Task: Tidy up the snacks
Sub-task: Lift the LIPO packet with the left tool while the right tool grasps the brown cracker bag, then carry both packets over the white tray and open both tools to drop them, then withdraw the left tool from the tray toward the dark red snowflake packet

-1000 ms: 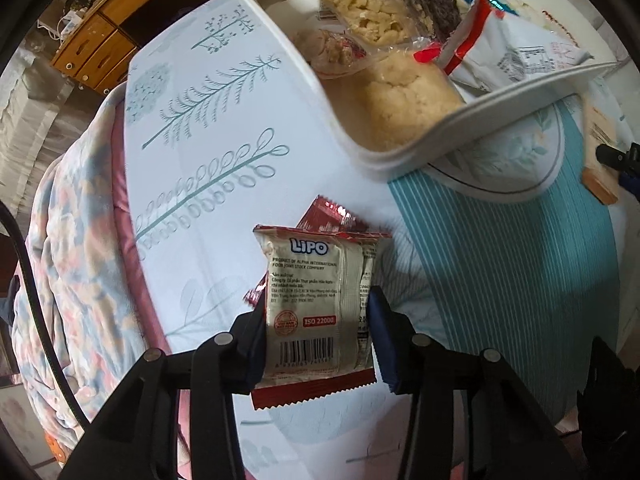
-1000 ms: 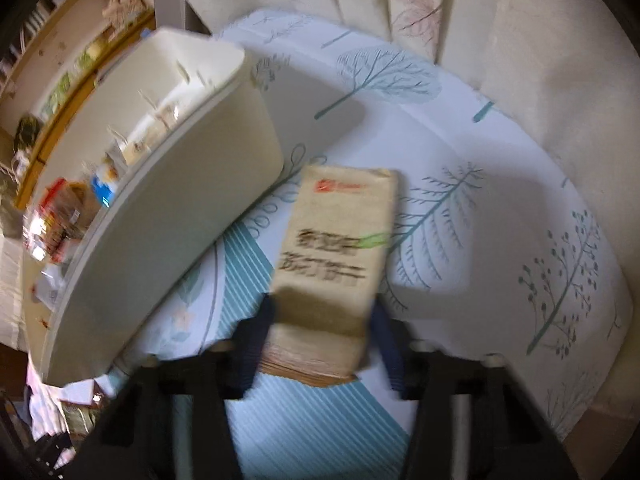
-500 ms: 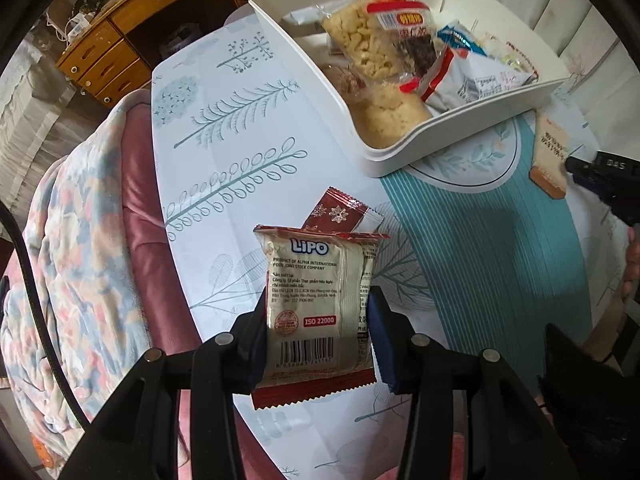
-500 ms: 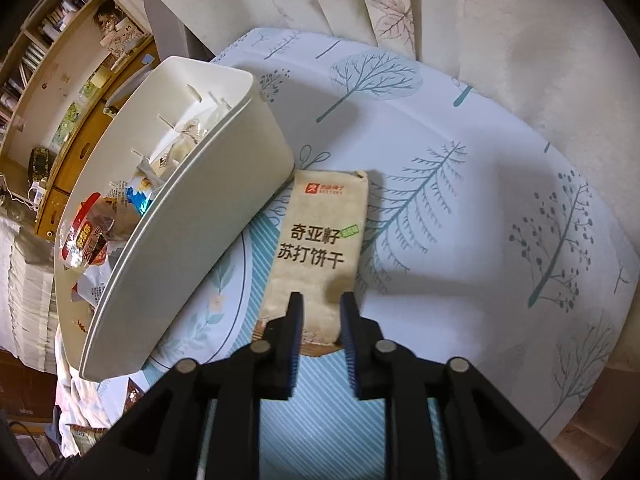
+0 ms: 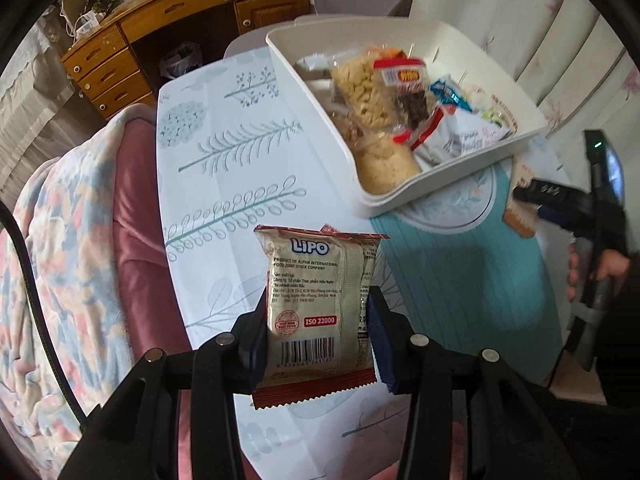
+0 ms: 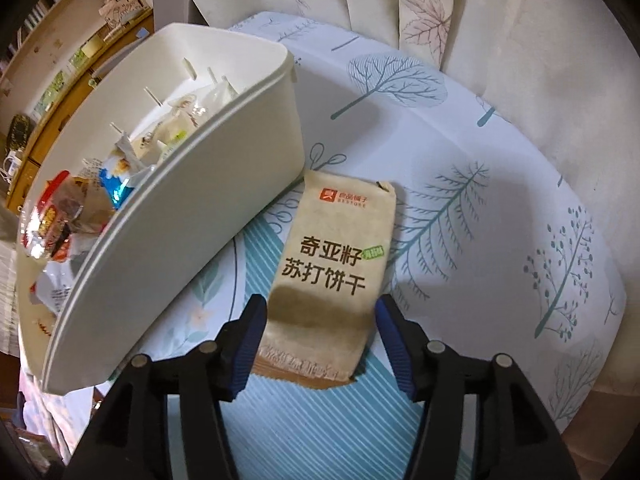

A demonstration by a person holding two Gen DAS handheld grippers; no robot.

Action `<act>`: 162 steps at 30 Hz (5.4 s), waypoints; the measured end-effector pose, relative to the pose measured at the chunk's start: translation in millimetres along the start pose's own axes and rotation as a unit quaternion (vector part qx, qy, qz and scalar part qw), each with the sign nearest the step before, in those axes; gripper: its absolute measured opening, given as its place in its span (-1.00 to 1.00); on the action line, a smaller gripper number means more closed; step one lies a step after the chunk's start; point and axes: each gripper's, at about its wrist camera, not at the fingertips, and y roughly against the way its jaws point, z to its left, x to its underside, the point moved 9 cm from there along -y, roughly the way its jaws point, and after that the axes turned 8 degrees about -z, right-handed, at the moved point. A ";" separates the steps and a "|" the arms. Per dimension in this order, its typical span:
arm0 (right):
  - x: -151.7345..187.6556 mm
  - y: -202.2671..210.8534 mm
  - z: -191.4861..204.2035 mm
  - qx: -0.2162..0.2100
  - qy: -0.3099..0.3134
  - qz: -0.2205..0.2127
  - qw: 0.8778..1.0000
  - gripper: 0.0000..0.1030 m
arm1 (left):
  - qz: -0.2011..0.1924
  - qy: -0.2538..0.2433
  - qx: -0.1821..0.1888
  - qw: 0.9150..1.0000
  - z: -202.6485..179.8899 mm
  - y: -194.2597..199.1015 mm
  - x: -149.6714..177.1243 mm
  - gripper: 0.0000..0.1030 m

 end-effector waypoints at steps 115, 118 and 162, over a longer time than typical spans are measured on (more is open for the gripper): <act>-77.9 81.7 87.7 -0.269 0.228 0.000 0.936 0.62 | -0.085 0.278 -0.045 0.956 -32.3 12.9 -71.5 0.51; -66.9 89.6 91.9 -0.264 0.226 -0.003 0.938 0.62 | -0.080 0.278 -0.043 0.956 -23.0 21.3 -56.4 0.52; 116.8 71.5 67.8 -0.058 0.104 0.024 0.993 0.62 | 0.057 -0.026 0.041 0.997 10.3 -82.6 21.6 0.54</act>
